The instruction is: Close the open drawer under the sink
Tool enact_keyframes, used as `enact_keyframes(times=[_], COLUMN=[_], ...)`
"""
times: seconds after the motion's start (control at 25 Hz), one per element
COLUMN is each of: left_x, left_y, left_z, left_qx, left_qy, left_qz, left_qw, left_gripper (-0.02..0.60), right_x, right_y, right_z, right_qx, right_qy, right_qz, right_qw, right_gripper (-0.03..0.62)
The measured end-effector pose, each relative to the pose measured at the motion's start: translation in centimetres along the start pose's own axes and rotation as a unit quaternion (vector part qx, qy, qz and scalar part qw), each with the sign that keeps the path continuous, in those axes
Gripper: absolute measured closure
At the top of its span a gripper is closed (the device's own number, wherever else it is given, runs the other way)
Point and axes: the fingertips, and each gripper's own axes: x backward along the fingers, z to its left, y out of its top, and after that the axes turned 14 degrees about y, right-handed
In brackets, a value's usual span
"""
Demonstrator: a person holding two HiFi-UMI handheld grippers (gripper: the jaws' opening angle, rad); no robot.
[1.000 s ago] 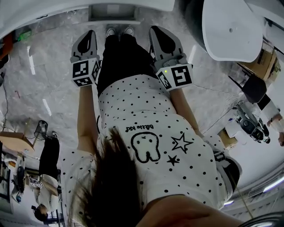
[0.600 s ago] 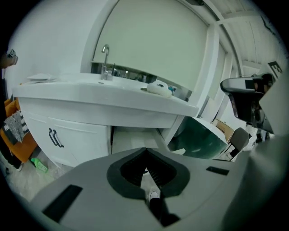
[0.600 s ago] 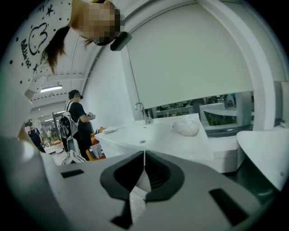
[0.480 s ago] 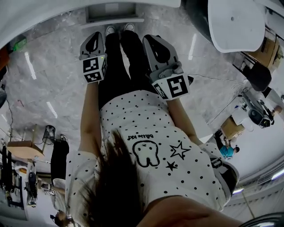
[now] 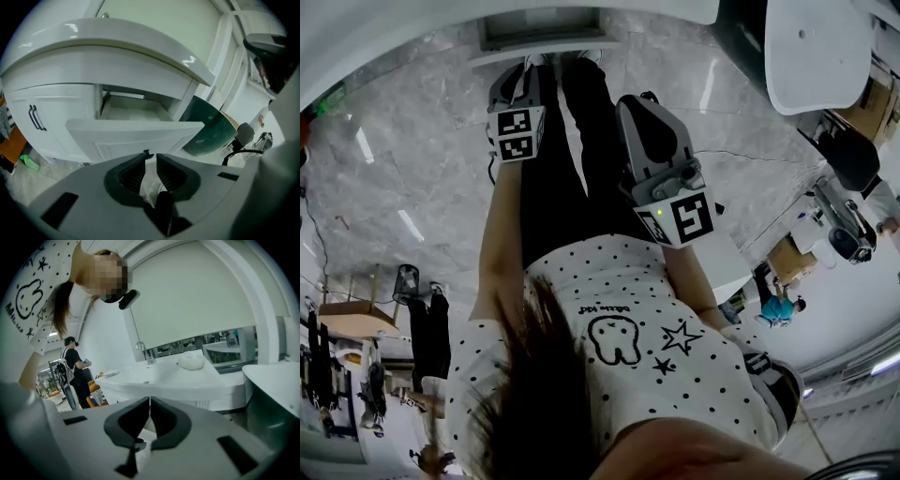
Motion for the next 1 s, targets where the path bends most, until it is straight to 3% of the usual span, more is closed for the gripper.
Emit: enact_keyframes(times=[0.04, 0.08, 0.44, 0.6, 1.0], left_x=[-0.9, -1.7, -6.6, -8.2, -10.5], left_y=[-0.5, -1.0, -3.4, -3.2, -2.6], left_z=[-0.1, -0.1, -0.6, -1.0, -1.2], left_qx=[-0.004, -0.006, 0.000, -0.009, -0.006], left_qy=[-0.003, -0.003, 0.008, 0.001, 0.027], left_qz=[0.003, 0.006, 0.024, 0.027, 0.021], left_qw=[1.0000, 1.0000, 0.9997, 0.9996, 0.9994], left_gripper=[0.495, 0.488, 0.476, 0.454, 0.443], right_x=[-0.2, -0.4, -0.9, -1.0, -0.6], right_y=[-0.3, -0.6, -3.3, -3.9, -4.3], right_z=[-0.2, -0.6, -3.0, -3.2, -3.7], right_qx=[-0.002, -0.005, -0.034, -0.041, -0.049], right_qy=[-0.003, -0.007, -0.024, -0.026, -0.029], right_qz=[0.000, 0.000, 0.003, 0.008, 0.015], right_qw=[1.000, 1.000, 0.999, 0.999, 0.998], right_gripper=[0.579, 0.579, 0.579, 0.579, 0.579])
